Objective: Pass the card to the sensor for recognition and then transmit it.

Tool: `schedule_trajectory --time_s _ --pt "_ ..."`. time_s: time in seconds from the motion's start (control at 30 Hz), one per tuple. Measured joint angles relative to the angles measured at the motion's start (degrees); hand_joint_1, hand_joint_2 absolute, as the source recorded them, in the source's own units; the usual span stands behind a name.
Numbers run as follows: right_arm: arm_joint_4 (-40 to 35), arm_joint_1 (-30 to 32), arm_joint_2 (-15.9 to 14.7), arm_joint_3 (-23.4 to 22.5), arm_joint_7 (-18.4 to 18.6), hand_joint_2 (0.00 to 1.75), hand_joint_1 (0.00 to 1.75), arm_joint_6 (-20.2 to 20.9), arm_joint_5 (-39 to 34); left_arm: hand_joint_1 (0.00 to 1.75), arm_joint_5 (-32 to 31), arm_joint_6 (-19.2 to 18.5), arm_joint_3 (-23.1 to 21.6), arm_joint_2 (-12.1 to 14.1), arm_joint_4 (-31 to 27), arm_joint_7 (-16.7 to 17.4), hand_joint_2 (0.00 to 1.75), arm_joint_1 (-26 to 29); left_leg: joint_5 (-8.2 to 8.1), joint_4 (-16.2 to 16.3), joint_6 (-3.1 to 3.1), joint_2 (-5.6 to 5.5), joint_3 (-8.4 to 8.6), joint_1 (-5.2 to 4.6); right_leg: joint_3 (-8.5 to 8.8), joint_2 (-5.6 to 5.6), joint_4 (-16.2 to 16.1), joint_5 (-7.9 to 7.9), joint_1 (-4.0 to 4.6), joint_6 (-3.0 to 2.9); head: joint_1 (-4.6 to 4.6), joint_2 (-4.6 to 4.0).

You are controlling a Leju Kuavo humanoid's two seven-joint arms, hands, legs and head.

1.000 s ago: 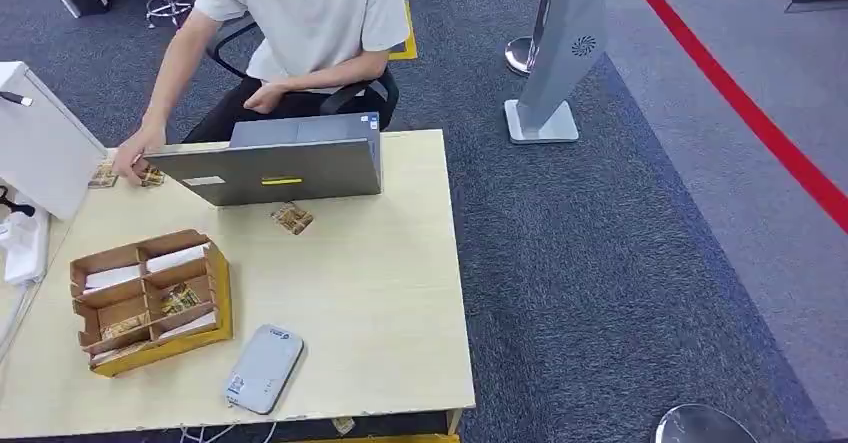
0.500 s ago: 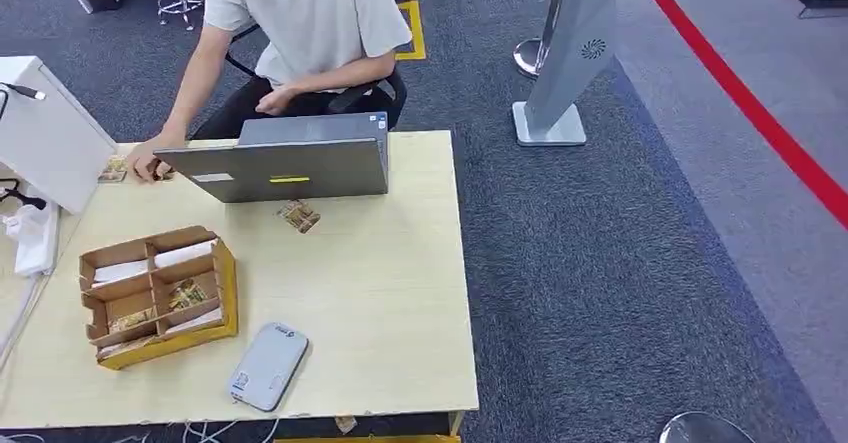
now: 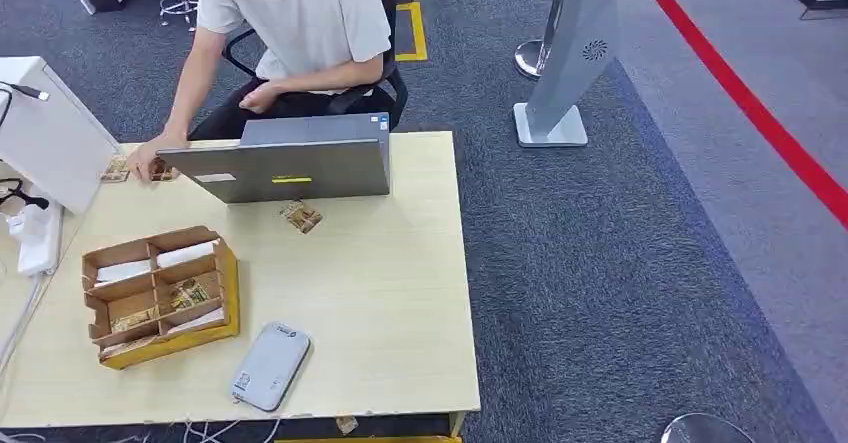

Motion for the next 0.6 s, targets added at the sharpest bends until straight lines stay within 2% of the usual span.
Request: schedule_trajectory --time_s 0.07,0.2,0.33,0.43,0.6 --pt "0.00 0.02 -0.04 0.26 0.00 1.75 0.00 0.00 -0.02 0.00 0.35 -0.07 1.05 -2.22 1.53 0.20 1.75 0.17 -0.01 0.03 0.01 -0.01 -0.01 0.02 0.03 0.00 -0.02 0.02 0.02 0.02 0.09 0.00" --pt "0.00 0.00 -0.15 0.50 0.26 1.75 0.00 -0.02 0.46 0.00 0.65 -1.51 2.64 -7.03 3.69 3.17 1.75 0.18 -0.02 0.04 0.05 -0.04 0.10 -0.23 0.04 0.00 -0.02 0.06 -0.21 0.08 0.02 0.00" --pt "0.00 -0.02 -0.17 0.52 0.37 1.75 0.00 -0.50 0.50 0.00 -2.40 -1.83 2.90 -15.27 6.16 4.52 1.75 -0.12 -0.05 0.05 0.14 -0.04 0.11 -0.28 0.06 0.00 -0.02 0.09 -0.28 0.15 0.02 0.00" --pt "0.00 -0.05 -0.17 0.50 0.52 1.75 0.00 -0.72 0.46 0.00 -5.58 -4.35 2.20 -21.39 7.54 5.55 1.75 -0.60 -0.04 0.07 0.23 -0.03 0.12 -0.39 0.06 0.01 -0.02 0.12 -0.36 0.21 0.02 0.00" --pt "0.00 -0.16 -0.15 0.50 0.52 1.75 0.00 -0.52 -0.35 0.00 -7.37 -7.26 0.74 -29.39 9.26 6.64 1.75 -1.39 -0.08 0.09 0.29 -0.01 0.13 -0.43 0.07 0.01 -0.02 0.12 -0.42 0.23 -0.02 0.00"
